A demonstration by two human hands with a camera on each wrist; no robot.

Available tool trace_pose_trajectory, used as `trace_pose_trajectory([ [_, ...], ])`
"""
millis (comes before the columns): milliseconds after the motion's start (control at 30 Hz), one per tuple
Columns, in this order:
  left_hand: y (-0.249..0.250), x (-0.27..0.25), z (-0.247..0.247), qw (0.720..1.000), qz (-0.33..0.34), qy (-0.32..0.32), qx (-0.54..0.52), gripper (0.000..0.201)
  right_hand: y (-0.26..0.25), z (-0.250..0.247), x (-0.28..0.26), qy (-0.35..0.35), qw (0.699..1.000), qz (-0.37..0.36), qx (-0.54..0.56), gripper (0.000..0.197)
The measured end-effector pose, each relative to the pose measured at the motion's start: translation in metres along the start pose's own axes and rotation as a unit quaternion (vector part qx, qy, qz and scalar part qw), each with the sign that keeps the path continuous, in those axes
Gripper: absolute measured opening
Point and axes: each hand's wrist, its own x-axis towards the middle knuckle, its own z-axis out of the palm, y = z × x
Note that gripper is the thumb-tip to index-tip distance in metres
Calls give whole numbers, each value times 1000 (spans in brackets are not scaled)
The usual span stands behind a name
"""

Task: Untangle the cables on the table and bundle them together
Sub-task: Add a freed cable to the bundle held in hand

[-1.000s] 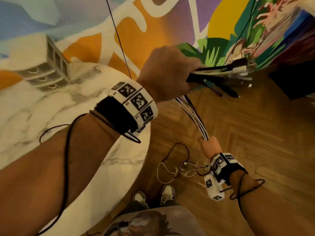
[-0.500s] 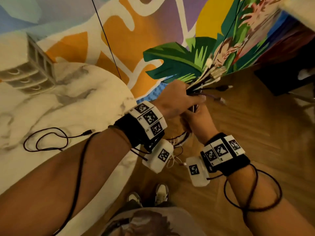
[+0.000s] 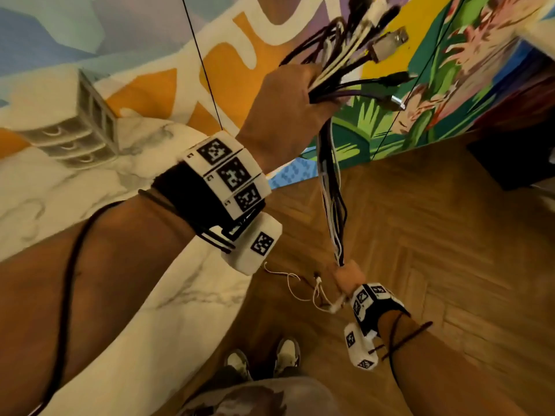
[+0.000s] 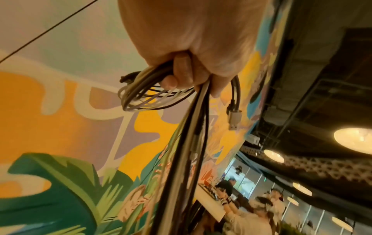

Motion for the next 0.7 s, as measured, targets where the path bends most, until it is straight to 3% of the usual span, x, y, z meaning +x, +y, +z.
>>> trace_pose_trajectory([
  [133,-4,1,-3,1000,-1,21,-16,11,-4,-2,10,22,999,-17,-47,37],
  [333,-11,-10,13,997,-23,12,-69,13,12,-13,19,-30,984,-27,-172,31],
  [433,-18,-24,31,998,-32,0,-62,15,11,-24,27,-69,972,-68,-213,52],
  [500,-24,-33,44,998,-37,-11,-47,16,-4,-39,30,-51,970,-141,-190,81],
  [533,-27,-38,50,998,-44,-17,-36,17,-21,-49,20,-43,968,-192,-158,86],
  [633,-37,-51,65,997,-68,-40,-22,20,-80,-74,-22,-82,959,-269,22,76],
  [700,-43,-59,72,994,-88,-67,-10,19,-109,-80,-42,-128,940,-306,81,55],
])
